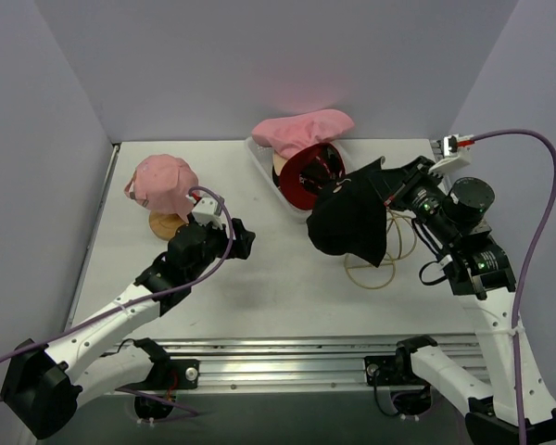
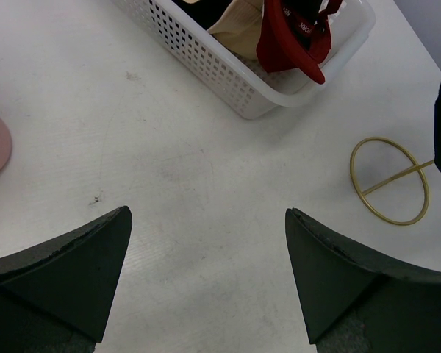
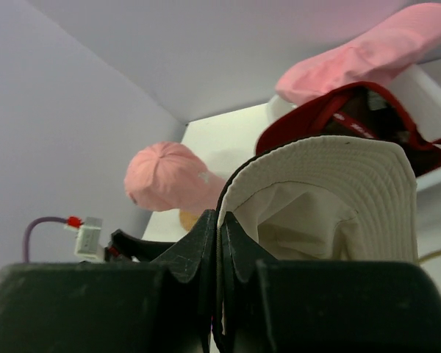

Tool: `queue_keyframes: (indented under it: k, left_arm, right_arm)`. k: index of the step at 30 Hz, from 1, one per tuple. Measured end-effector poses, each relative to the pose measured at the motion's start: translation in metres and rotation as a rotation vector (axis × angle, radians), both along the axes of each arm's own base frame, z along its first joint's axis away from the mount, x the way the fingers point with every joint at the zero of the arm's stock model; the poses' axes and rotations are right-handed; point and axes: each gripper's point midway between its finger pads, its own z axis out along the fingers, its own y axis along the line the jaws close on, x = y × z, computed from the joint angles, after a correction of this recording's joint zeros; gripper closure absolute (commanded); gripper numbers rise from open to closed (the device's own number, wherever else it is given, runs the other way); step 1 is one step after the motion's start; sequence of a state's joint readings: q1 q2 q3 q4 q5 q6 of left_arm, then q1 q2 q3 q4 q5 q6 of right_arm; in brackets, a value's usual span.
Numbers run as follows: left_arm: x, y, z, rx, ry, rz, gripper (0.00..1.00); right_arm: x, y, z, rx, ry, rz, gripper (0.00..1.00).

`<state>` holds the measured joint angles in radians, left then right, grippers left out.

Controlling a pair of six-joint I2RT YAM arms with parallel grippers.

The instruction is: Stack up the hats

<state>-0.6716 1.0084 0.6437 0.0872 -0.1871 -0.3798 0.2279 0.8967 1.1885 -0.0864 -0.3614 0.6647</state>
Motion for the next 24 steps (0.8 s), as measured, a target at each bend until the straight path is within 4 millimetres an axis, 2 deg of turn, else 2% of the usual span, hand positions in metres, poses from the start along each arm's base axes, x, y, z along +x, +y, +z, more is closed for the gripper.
queue_keyframes:
  k: [5,9,12,21,24]
  left_arm:
    - [0.0,0.0,0.0,0.001,0.0,0.001,0.06]
    - [0.0,0.0,0.0,0.001,0.0,0.001,0.06]
    - [0.0,0.0,0.0,0.0,0.0,0.001,0.06]
    - [0.0,0.0,0.0,0.001,0.0,0.001,0.06]
    - [0.0,0.0,0.0,0.002,-0.001,0.001,0.06]
  right_arm:
    - [0.008,-0.029,-0.021,-0.068,0.055,-0.16,1.0]
    - [0.013,-0.047,-0.054,-0.116,0.132,-0.251,1.0]
    - [0.011,-0.058,-0.07,-0.149,0.168,-0.305,1.0]
    - [0.011,-0.093,-0.076,-0.234,0.169,-0.464,1.0]
    - [0.009,-0.104,-0.083,-0.263,0.183,-0.51,1.0]
